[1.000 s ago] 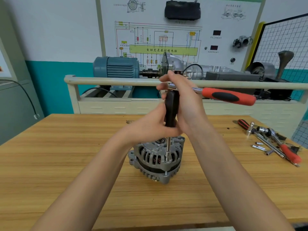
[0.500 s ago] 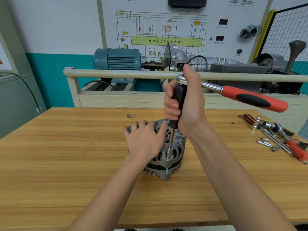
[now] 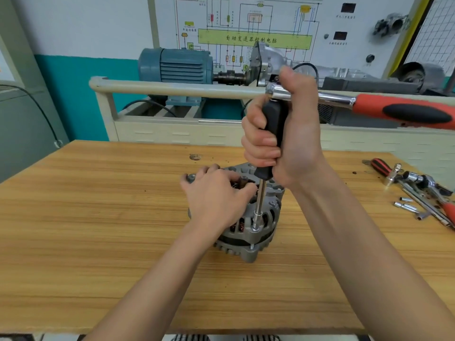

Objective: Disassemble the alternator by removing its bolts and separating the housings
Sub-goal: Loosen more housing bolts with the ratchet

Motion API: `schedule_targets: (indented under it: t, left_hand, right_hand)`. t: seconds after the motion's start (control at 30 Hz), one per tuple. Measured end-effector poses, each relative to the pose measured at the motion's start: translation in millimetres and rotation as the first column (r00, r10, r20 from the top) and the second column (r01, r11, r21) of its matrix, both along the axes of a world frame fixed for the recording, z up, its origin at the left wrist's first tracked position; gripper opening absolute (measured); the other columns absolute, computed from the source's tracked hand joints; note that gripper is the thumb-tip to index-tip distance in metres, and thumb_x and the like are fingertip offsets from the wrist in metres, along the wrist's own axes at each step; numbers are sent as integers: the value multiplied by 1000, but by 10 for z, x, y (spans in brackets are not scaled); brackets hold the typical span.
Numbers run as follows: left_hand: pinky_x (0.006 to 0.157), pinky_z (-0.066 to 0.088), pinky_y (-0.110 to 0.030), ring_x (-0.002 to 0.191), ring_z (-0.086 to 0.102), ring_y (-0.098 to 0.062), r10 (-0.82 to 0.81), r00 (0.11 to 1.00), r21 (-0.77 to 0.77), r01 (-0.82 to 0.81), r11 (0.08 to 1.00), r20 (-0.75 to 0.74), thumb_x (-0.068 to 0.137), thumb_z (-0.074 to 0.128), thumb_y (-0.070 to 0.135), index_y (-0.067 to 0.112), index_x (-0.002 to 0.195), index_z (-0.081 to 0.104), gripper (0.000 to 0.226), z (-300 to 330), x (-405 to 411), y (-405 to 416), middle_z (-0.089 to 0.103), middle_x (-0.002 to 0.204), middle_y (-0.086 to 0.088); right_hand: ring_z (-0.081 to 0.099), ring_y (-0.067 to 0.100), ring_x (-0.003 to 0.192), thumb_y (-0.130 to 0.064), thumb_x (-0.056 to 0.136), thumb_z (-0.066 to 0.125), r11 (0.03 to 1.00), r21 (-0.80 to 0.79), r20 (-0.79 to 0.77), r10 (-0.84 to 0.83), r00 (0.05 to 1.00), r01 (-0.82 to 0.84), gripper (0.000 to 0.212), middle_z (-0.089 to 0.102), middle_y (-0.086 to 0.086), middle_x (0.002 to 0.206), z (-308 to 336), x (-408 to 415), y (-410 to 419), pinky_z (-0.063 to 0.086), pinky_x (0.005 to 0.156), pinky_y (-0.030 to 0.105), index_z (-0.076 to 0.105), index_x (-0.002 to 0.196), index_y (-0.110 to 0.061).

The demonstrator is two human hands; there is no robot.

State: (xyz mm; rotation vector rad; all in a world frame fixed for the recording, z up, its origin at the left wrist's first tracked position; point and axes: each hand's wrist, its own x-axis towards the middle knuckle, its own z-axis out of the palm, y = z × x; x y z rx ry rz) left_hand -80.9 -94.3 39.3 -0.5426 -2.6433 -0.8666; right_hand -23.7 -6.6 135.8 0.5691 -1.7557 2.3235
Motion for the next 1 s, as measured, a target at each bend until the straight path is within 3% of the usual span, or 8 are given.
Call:
schedule_targets:
  t: [0.5,1.0]
  left_hand:
    - [103,25,-51,94,48,-17,4,999,38,-2,999,-49,78,56,52,32,47,45,39,3,0,2,44,69,13]
    - [102,25,-46,96,52,-18,-56,996,63,60,996,-69,79,61,47,25,62,69,28,-10,-54,-22,57,71,8]
  right_hand:
    - [17,7,29,-50,91,26,991,-3,-9,137,991,-137,54,28,-6,38,24,-26,29,20,39,9,36,52,-14]
    - [18,7,27,-45,88,28,976,-5,-19,219,975,-219,50,27,-4,36,28,-56,25,22,39,8,34,52,-11]
